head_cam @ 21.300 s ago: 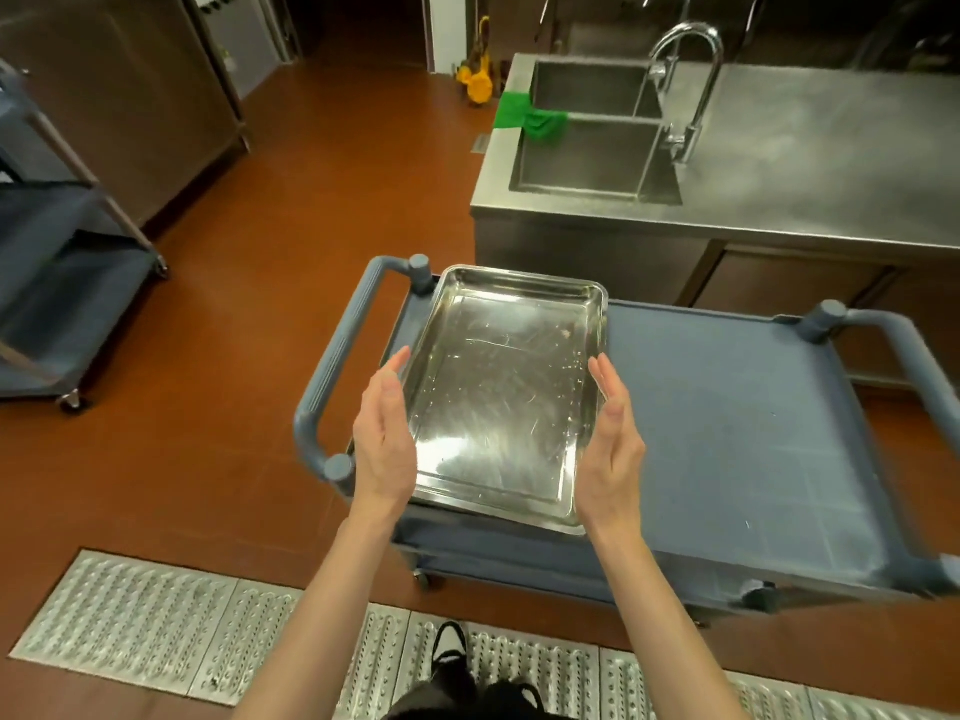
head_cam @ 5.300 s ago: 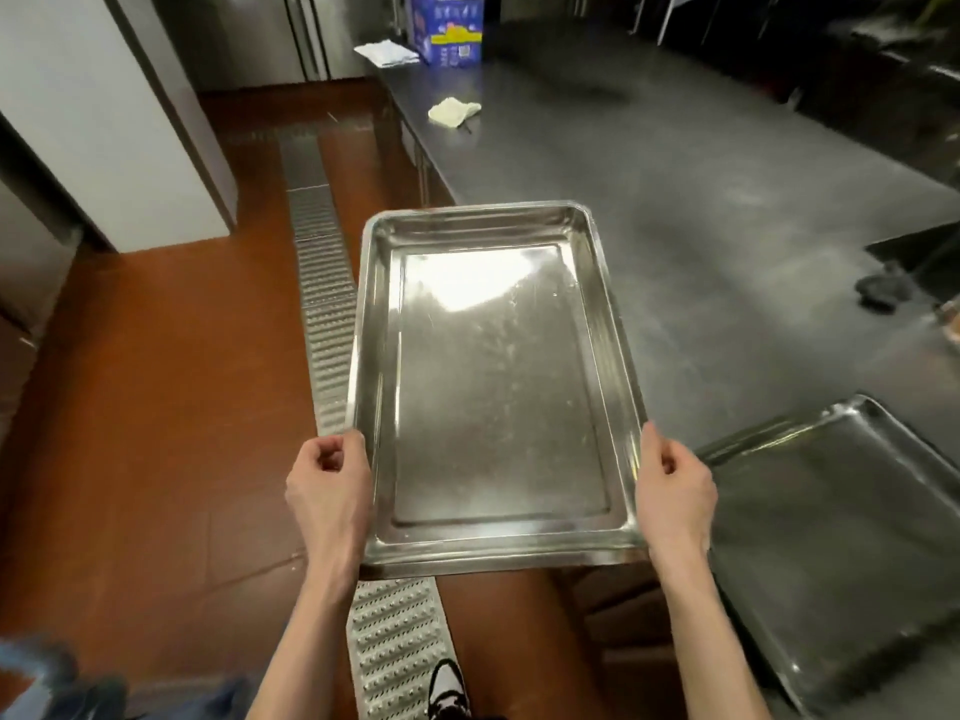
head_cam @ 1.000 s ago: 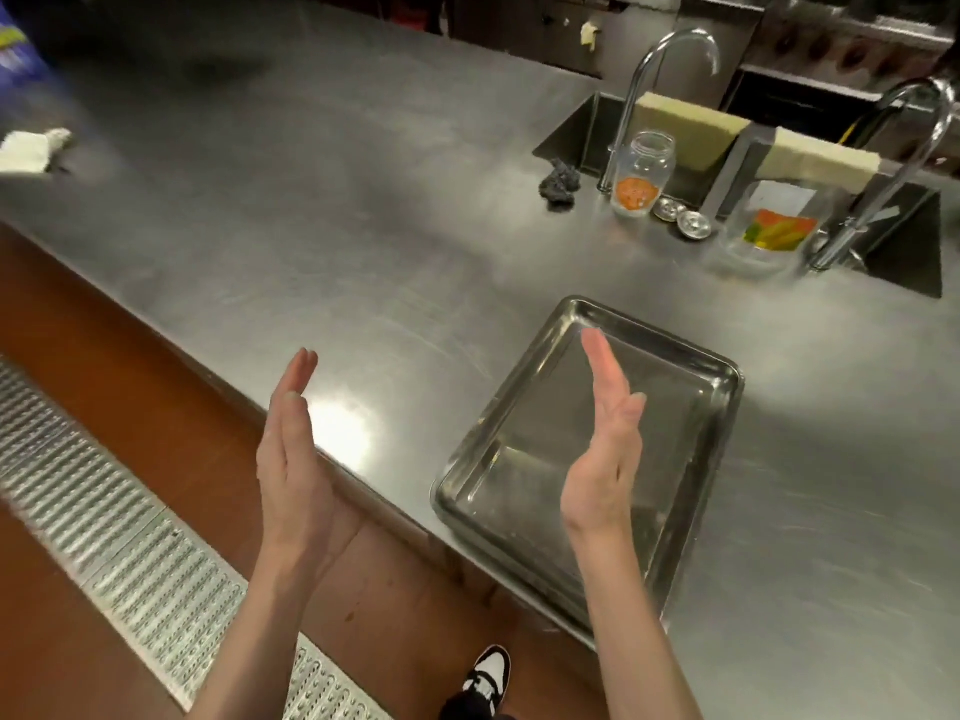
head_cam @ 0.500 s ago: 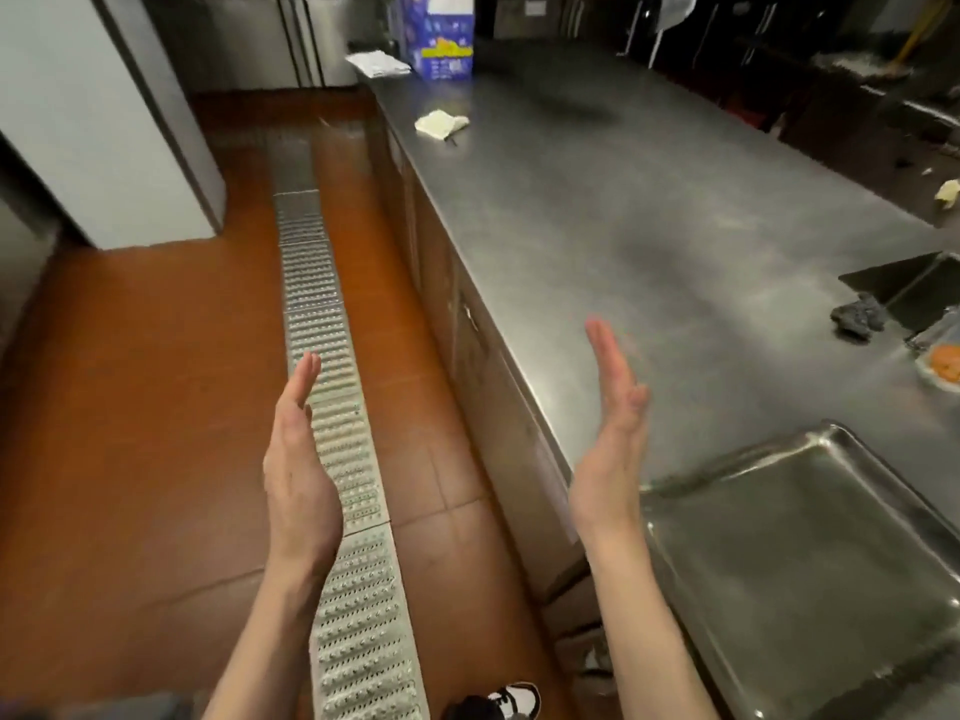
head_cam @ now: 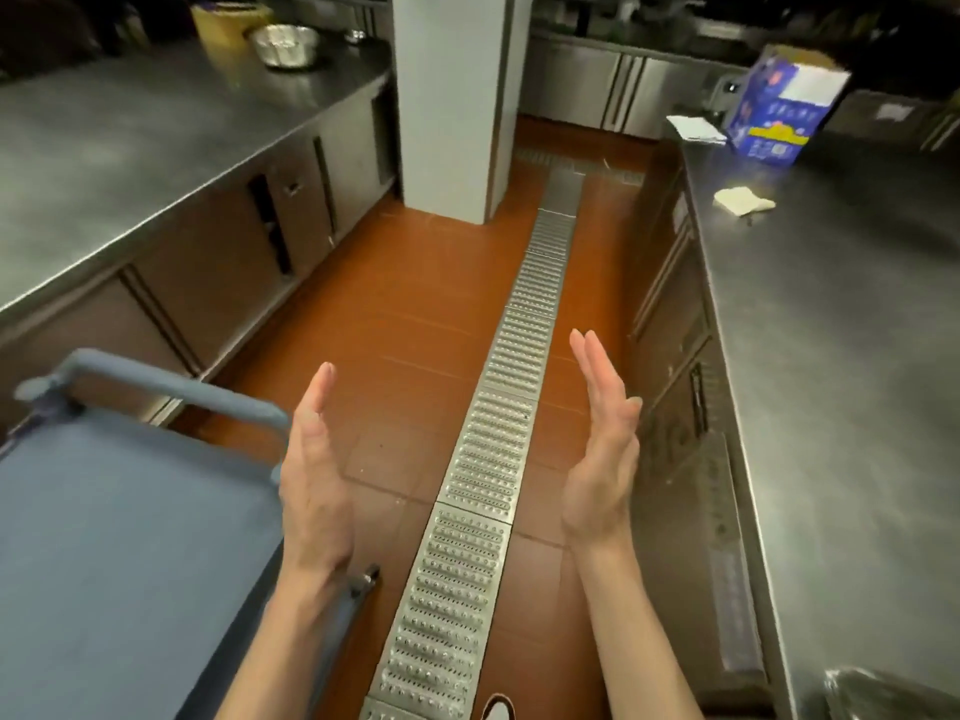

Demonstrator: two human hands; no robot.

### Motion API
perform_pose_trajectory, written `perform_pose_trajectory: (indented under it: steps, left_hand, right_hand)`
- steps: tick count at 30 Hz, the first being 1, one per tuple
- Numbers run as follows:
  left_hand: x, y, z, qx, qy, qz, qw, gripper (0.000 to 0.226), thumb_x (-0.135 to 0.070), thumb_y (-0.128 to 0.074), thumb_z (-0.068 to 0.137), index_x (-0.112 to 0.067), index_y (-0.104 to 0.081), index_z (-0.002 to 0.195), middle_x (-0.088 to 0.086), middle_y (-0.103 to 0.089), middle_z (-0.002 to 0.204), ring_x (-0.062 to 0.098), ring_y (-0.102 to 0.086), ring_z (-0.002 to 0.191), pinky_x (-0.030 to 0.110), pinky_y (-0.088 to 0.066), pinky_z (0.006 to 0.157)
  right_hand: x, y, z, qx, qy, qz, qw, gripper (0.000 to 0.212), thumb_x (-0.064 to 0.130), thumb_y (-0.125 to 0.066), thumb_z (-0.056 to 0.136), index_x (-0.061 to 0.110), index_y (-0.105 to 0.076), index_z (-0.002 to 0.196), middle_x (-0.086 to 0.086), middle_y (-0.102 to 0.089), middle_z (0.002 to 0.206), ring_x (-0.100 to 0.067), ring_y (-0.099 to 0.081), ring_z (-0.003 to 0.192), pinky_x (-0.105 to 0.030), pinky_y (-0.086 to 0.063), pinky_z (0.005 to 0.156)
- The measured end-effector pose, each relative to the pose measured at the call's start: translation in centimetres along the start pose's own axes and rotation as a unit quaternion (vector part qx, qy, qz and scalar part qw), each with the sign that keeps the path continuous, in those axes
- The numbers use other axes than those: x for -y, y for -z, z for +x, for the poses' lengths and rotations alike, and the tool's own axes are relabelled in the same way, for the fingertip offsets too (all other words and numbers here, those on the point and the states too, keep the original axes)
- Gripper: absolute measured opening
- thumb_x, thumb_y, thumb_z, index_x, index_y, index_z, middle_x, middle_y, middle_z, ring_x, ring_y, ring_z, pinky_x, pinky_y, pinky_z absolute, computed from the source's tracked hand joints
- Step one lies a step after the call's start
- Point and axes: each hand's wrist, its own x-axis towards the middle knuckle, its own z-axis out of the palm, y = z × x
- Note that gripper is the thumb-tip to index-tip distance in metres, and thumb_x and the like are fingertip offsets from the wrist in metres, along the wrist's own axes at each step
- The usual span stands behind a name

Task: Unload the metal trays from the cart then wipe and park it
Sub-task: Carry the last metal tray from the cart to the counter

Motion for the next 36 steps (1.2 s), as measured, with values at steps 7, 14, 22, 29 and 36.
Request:
perform_pose_trajectory:
  steps: [7,14,22,29,36]
  left_hand:
    - [1.0,7.5,-1.2,-0.142,0.026,0.069,0.987,0.055,-0.044,-0.021,0.115,-0.023,-0.041,0.162,-0.014,-0.044,0.165,0.005,-0.034,0.155,0.027,-0.024,0.128]
    - [-0.3,12.3,-4.6,-0.276,0.055,0.129,0.951,0.070,-0.072,-0.024,0.107,-0.031,-0.040,0.162,-0.020,-0.044,0.164,0.001,-0.033,0.154,0.014,-0.023,0.123]
    - [-2.2,15.0,-8.5,-0.366,0.086,0.171,0.911,0.083,-0.082,-0.026,0.099,-0.028,-0.042,0.160,-0.018,-0.044,0.164,-0.004,-0.034,0.153,0.008,-0.024,0.120]
    - [-3.3,19.4,-12.1,-0.445,0.104,0.198,0.867,0.076,-0.083,-0.024,0.099,-0.038,-0.043,0.158,-0.028,-0.045,0.160,-0.006,-0.035,0.151,0.010,-0.028,0.120]
    - [-4.1,26.5,-19.4,-0.518,0.114,0.211,0.821,0.073,-0.077,-0.023,0.102,-0.036,-0.042,0.159,-0.025,-0.044,0.161,-0.008,-0.033,0.151,0.002,-0.024,0.115]
  right_hand:
    - [-1.5,-8.7,0.4,0.139,0.013,0.030,0.990,0.072,0.064,-0.010,0.109,0.025,-0.043,0.160,0.014,-0.049,0.161,-0.007,-0.037,0.155,-0.024,-0.025,0.126]
    - [-3.7,-15.7,-1.0,0.285,0.004,0.102,0.953,0.069,0.057,-0.009,0.113,0.019,-0.041,0.161,0.008,-0.051,0.161,-0.012,-0.039,0.155,-0.020,-0.027,0.124]
    - [-3.5,-21.1,-4.6,0.385,-0.025,0.159,0.909,0.064,0.062,-0.013,0.111,0.032,-0.044,0.159,0.010,-0.050,0.161,-0.012,-0.039,0.155,-0.028,-0.029,0.126]
    - [-1.9,-25.0,-9.8,0.469,-0.052,0.173,0.864,0.070,0.068,-0.013,0.108,0.030,-0.044,0.159,0.016,-0.048,0.161,-0.007,-0.037,0.155,-0.037,-0.026,0.127]
    - [0.4,-29.4,-18.3,0.536,-0.052,0.187,0.821,0.067,0.063,-0.014,0.111,0.028,-0.046,0.159,0.019,-0.049,0.160,-0.002,-0.037,0.153,-0.010,-0.025,0.120]
